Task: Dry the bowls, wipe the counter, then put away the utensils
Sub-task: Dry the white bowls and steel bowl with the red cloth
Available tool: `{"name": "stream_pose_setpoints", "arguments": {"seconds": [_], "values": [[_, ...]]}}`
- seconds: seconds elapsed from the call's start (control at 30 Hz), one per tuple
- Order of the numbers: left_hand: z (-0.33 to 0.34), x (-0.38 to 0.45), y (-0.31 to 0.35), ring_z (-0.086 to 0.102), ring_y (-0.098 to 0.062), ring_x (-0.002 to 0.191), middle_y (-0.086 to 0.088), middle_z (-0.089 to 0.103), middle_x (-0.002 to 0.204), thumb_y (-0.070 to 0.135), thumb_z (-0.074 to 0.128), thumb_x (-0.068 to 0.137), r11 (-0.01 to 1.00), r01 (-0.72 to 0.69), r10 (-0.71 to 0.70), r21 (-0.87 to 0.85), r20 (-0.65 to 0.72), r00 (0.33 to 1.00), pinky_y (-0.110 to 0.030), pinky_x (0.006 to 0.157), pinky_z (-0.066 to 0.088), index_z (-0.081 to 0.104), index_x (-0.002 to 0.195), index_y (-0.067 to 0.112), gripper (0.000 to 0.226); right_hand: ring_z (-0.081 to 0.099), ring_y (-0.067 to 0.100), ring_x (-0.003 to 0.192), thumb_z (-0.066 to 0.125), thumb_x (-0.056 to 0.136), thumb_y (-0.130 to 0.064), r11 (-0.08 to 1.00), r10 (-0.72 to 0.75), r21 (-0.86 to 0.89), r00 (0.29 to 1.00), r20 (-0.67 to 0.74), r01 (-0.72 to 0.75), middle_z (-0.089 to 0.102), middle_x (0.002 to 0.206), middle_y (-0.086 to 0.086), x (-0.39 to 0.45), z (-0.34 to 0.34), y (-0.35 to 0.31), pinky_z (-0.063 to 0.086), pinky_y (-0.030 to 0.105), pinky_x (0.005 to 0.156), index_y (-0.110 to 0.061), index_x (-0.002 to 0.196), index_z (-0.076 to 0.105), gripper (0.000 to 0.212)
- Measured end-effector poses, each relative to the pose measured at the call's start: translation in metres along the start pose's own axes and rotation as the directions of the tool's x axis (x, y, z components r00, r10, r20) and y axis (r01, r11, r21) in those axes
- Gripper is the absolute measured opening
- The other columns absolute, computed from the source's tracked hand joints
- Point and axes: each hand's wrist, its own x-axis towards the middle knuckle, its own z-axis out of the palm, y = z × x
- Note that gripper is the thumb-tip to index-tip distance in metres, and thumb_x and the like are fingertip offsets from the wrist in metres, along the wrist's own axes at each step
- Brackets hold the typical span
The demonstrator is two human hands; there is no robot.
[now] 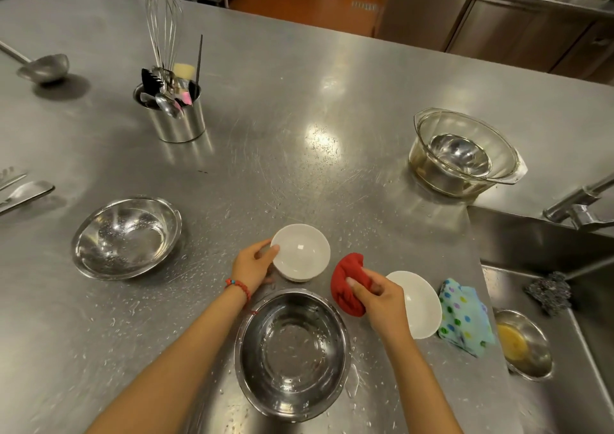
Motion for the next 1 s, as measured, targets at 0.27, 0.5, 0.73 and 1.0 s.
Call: {"name": "stream_pose_setpoints", "arguments": {"seconds": [0.27,0.5,0.73,1.0], "values": [[-0.045,-0.074,-0.034,0.059,-0.014,0.085,-0.003,0.065,0.094,0.023,0.065,0.083,0.98,-0.058,0.066,0.192,-0.037,0.997,-0.022,0.079,0.044,0.065,0.106,0.011,0.026,0.06,0.007,0.089,0.073,0.077,-0.019,0.965,-0.069,-0.236,0.982,0.178,0.111,0.065,0.096,-0.011,-0.044,0.03,0.024,0.049,0.022,0.082,-0.039,0.095,0.063,0.029],[-0.034,-0.122,-0.073,0.054,-0.005,0.056,0.004,0.059,0.059,0.014,0.065,0.083,0.988,-0.041,0.072,0.147,-0.212,0.975,-0.017,0.062,0.044,0.064,0.072,0.022,0.013,0.051,0.017,0.116,0.064,0.084,-0.026,0.837,-0.048,-0.508,0.954,0.297,0.201,0.056,0.129,0.002,-0.063,0.056,0.048,0.037,0.028,0.1,-0.026,0.126,0.054,0.043],[-0.025,-0.122,-0.088,0.037,-0.015,0.054,0.001,0.04,0.054,0.013,0.064,0.084,0.999,-0.048,0.048,0.006,-0.25,0.967,-0.029,0.055,0.034,0.044,0.056,0.019,0.034,0.041,0.027,0.129,0.056,0.089,-0.028,0.735,0.045,-0.663,0.965,0.258,0.143,0.037,0.144,0.009,-0.065,0.067,0.056,0.034,0.04,0.107,-0.032,0.14,0.032,0.057],[-0.035,-0.117,-0.096,0.041,-0.016,0.056,-0.003,0.047,0.058,0.02,0.055,0.089,0.999,-0.045,0.048,0.026,-0.116,0.992,-0.032,0.055,0.036,0.047,0.061,0.014,0.03,0.05,0.017,0.121,0.069,0.078,-0.026,0.738,0.098,-0.655,0.935,0.34,0.161,0.058,0.13,0.001,-0.083,0.094,0.059,0.031,0.023,0.104,-0.025,0.126,0.054,0.05]]}}
